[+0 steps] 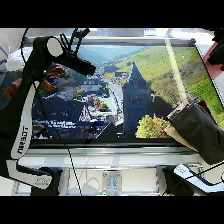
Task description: Fold the shirts.
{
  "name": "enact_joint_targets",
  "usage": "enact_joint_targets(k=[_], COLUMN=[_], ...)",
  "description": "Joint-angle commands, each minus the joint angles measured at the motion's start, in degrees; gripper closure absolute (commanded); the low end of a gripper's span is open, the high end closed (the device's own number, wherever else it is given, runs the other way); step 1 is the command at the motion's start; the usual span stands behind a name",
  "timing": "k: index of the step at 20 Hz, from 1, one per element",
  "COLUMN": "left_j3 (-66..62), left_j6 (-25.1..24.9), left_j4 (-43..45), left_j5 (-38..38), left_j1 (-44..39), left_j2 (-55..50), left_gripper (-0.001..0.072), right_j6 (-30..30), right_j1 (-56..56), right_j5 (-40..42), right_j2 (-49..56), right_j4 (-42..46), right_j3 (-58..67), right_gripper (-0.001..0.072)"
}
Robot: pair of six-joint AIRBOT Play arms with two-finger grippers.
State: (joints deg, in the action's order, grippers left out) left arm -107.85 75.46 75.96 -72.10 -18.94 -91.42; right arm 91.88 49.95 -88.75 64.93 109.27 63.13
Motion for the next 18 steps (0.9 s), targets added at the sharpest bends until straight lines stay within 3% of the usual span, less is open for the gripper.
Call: enact_joint_targets(k=[1, 4, 6, 8, 10, 14, 17, 18], left_j3=[0.0, 0.0, 0.0, 0.0, 0.0, 0.0, -0.02, -0.07], left_j6=[0.0, 0.02, 0.2, 2.03, 3.39, 3.43, 4.17, 6.78], left_j4=[-0.09, -0.11, -0.11, -0.11, -0.11, -0.07, 0.31, 0.11], left_j5=[-0.2, 0.46, 0.44, 0.33, 0.2, 0.15, -3.37, -7.72], left_j1=[0.0, 0.0, 0.0, 0.0, 0.0, 0.0, 0.02, 0.02], left_j2=[-0.04, -0.39, -0.81, -1.51, -2.27, -2.62, -2.62, -2.62], left_gripper=[0.0693, 0.0694, 0.0693, 0.0693, 0.0693, 0.0693, 0.0693, 0.0693], right_j6=[0.46, -1.75, -10.69, -22.97, -28.39, -28.65, -28.65, -28.68], right_j1=[-0.11, -1.46, -5.4, -14.69, -27.19, -50.77, -59.47, -61.0], right_j5=[-0.24, 8.28, 15.91, 22.49, 30.67, 49.29, 53.68, 53.81], right_j2=[-0.52, -1.88, -2.71, -2.67, -2.64, 0.52, 5.86, 7.58], right_j4=[-3.91, -28.44, -53.11, -68.83, -67.93, -57.11, -56.54, -56.41], right_j3=[7.45, 14.99, 15.13, 13.79, 10.08, -0.87, -4.26, -4.46], right_gripper=[0.0366, 0.0368, 0.0369, 0.0377, 0.0376, 0.0377, 0.0376, 0.0376])
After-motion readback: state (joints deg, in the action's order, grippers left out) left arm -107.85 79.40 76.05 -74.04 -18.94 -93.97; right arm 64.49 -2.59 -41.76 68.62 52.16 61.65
